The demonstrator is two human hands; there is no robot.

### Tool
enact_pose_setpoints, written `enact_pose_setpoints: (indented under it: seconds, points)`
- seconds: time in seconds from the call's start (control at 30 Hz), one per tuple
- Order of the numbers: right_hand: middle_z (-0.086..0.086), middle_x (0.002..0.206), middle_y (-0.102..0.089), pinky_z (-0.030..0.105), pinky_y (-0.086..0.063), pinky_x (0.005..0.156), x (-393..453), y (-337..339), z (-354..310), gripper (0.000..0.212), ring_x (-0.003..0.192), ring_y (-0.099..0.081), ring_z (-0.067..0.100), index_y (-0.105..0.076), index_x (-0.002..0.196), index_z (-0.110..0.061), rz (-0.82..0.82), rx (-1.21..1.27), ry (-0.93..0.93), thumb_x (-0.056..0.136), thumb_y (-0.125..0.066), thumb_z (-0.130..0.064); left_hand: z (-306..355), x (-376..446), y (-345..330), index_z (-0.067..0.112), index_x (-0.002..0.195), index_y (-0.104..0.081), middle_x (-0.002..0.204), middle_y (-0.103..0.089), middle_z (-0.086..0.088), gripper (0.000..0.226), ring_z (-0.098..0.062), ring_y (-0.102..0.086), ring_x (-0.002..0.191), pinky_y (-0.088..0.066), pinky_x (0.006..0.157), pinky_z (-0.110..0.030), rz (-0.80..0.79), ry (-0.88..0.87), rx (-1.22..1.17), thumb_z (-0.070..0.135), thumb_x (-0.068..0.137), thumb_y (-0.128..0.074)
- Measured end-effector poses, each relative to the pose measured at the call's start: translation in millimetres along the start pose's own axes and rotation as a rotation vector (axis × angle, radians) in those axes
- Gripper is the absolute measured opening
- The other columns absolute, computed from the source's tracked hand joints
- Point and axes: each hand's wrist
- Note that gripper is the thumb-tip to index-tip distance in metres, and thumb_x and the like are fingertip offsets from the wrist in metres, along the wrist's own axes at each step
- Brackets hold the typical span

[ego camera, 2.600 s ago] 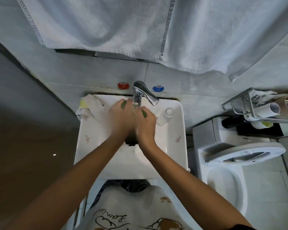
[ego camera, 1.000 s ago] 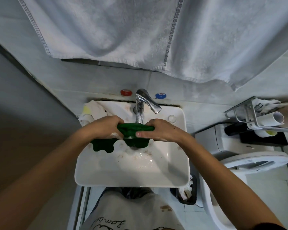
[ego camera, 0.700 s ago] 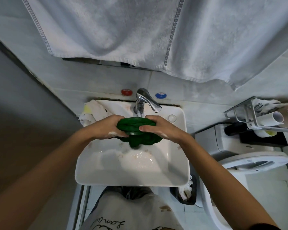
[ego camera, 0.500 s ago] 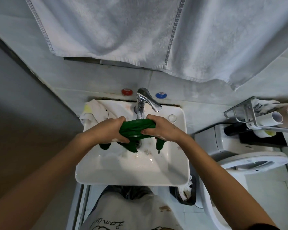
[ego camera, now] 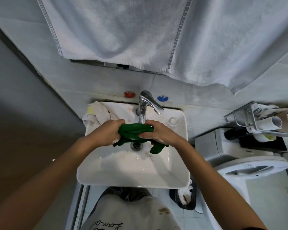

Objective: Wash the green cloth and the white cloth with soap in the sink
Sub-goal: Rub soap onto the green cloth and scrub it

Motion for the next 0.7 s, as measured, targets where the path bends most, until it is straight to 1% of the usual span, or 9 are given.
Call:
enact_pose_setpoints:
  seconds: [0.1,0.2,0.3,0.33,0.37,0.47,0.53,0.6,0.7]
  points:
    - [0.002,0.082,-0.058,0.03,-0.047,0.064,1.7,-0.4,0.3,0.02,0.063,-0.055,0.014,-0.055,0.095,-0.012,0.005,0.033,0.018,0.086,-0.07,-0.022,2.1,-4.0,1.7,0.015,0.08,-0.045,0.071,-0.053,-0.007,0.02,-0.019,-0.051,0.065,-0.032,0.05,-0.029,-0.02,0.025,-0.073,-0.002,0.075,-0.054]
    - [-0.004,0.089,-0.059,0.02,-0.044,0.066,-1.1,-0.1,3.6,0.019,0.071,-0.056,0.009,-0.056,0.107,-0.018,0.002,0.109,0.04,0.091,-0.065,-0.022,-2.5,-7.8,5.1,0.02,0.093,-0.046,0.073,-0.055,-0.005,0.021,-0.017,-0.052,0.063,-0.04,0.054,-0.029,-0.1,0.05,-0.202,0.009,0.081,-0.059]
    - [-0.005,0.088,-0.06,0.02,-0.046,0.065,-3.0,-2.5,12.1,0.02,0.068,-0.056,0.006,-0.056,0.111,-0.017,0.027,0.236,0.049,0.093,-0.062,-0.02,-9.7,-10.8,4.8,0.027,0.101,-0.052,0.084,-0.061,-0.004,0.023,-0.017,-0.057,0.071,-0.045,0.065,-0.032,-0.118,0.053,-0.413,0.041,0.084,-0.058]
    - [-0.004,0.085,-0.061,0.021,-0.046,0.065,-2.7,-5.8,13.8,0.017,0.067,-0.056,0.006,-0.057,0.109,-0.015,0.054,0.282,0.046,0.093,-0.062,-0.019,-10.4,-10.3,2.1,0.031,0.099,-0.053,0.087,-0.062,-0.002,0.023,-0.016,-0.058,0.075,-0.046,0.069,-0.032,-0.066,0.038,-0.437,0.049,0.084,-0.054]
    - [-0.003,0.082,-0.061,0.022,-0.046,0.065,-2.2,-10.9,13.8,0.015,0.066,-0.055,0.007,-0.058,0.105,-0.013,0.099,0.327,0.041,0.092,-0.063,-0.019,-8.9,-9.3,-1.3,0.033,0.095,-0.055,0.088,-0.062,0.001,0.02,-0.014,-0.059,0.078,-0.046,0.072,-0.031,0.018,0.021,-0.464,0.051,0.086,-0.052]
    - [-0.002,0.075,-0.059,0.023,-0.045,0.07,3.7,-30.2,1.0,0.019,0.07,-0.055,0.01,-0.06,0.089,-0.01,0.313,0.468,0.032,0.092,-0.063,-0.028,5.4,-7.1,-14.8,0.021,0.083,-0.059,0.076,-0.061,-0.004,0.019,-0.018,-0.058,0.073,-0.045,0.069,-0.036,0.301,0.036,-0.563,0.037,0.092,-0.056]
    - [-0.001,0.068,-0.058,0.024,-0.046,0.068,11.1,-39.0,-15.7,0.026,0.067,-0.056,0.013,-0.061,0.079,-0.011,0.465,0.608,0.009,0.091,-0.064,-0.033,26.0,-7.9,-25.6,0.014,0.076,-0.057,0.066,-0.057,-0.006,0.026,-0.022,-0.056,0.067,-0.046,0.064,-0.035,0.396,0.074,-0.55,0.034,0.092,-0.056]
    - [0.0,0.063,-0.056,0.026,-0.046,0.061,19.1,-49.6,-31.3,0.025,0.063,-0.053,0.015,-0.06,0.071,-0.011,0.615,0.731,-0.009,0.089,-0.065,-0.027,46.9,-4.8,-29.5,0.016,0.071,-0.057,0.061,-0.056,-0.001,0.029,-0.018,-0.056,0.063,-0.046,0.06,-0.031,0.515,0.113,-0.568,0.033,0.093,-0.053]
    - [0.002,0.064,-0.052,0.027,-0.043,0.062,19.9,-71.4,-40.5,0.024,0.064,-0.049,0.015,-0.058,0.068,-0.013,0.722,0.643,0.039,0.091,-0.057,-0.015,58.5,12.1,-16.1,0.009,0.066,-0.058,0.058,-0.056,-0.003,0.037,-0.018,-0.053,0.057,-0.042,0.057,-0.029,0.724,0.232,-0.682,0.032,0.094,-0.051]
Point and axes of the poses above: each hand's wrist, its own x-axis towards the middle knuckle, its own y-axis out of the back of the hand, z = x × y
